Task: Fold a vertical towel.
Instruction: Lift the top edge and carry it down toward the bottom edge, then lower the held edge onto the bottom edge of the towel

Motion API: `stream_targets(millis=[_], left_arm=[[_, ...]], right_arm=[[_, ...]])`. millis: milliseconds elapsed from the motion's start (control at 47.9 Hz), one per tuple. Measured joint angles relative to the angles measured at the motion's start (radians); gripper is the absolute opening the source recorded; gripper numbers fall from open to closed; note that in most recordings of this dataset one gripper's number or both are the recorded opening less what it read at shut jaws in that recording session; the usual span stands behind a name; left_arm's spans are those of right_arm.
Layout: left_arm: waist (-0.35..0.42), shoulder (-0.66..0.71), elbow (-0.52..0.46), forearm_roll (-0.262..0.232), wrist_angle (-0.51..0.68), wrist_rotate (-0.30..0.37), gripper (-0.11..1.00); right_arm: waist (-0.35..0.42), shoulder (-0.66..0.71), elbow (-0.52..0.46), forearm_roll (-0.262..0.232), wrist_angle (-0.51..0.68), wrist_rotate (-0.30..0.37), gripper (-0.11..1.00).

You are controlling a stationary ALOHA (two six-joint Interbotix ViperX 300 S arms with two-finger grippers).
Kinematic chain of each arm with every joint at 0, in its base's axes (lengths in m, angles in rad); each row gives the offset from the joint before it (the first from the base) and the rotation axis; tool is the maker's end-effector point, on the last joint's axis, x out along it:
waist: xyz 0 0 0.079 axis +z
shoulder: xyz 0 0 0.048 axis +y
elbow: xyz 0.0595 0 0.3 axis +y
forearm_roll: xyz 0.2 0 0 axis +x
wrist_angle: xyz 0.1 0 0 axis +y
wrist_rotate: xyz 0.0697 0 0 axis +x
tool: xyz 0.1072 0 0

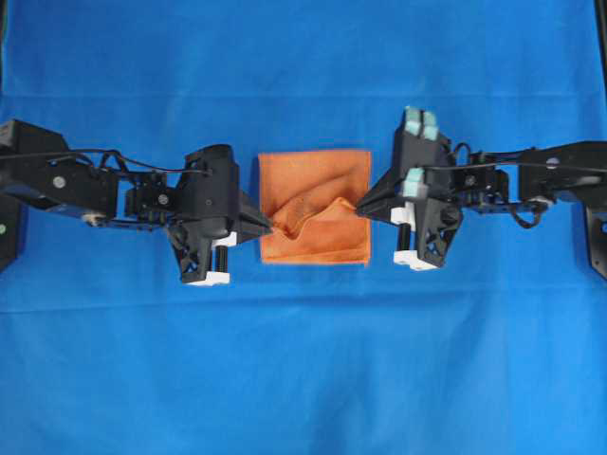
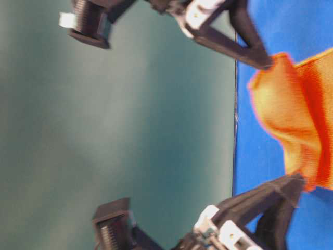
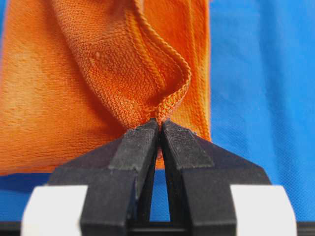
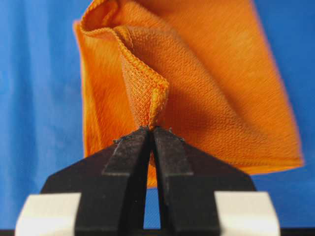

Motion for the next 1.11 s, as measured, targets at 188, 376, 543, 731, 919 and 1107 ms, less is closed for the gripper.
stream_targets(millis=[188,376,543,731,919,1107], left_arm=[[-0.02,0.031,-0.008,0.0,0.002,-0.002,0.03],[-0.026,0.052,-0.012,0.0,0.002,-0.011,0.03],[-0.029,0.06,-0.017,0.0,0.002,-0.037,0.03],[-0.028,0.06,-0.018,0.0,0.0,-0.037,0.03],[-0.029,0.06,-0.023,0.0,-0.002,-0.037,0.03],[-0.029,0.06,-0.025,0.0,-0.002,-0.037,0.31]], right_arm=[[0.032,0.044,0.0,0.02,-0.005,0.0,0.04],[0.046,0.064,0.002,0.028,-0.012,0.002,0.04],[0.057,0.069,0.002,0.028,-0.012,0.002,0.04],[0.058,0.072,0.002,0.028,-0.012,0.002,0.04],[0.058,0.072,0.0,0.028,-0.012,0.002,0.05],[0.063,0.074,0.0,0.029,-0.014,0.003,0.39]])
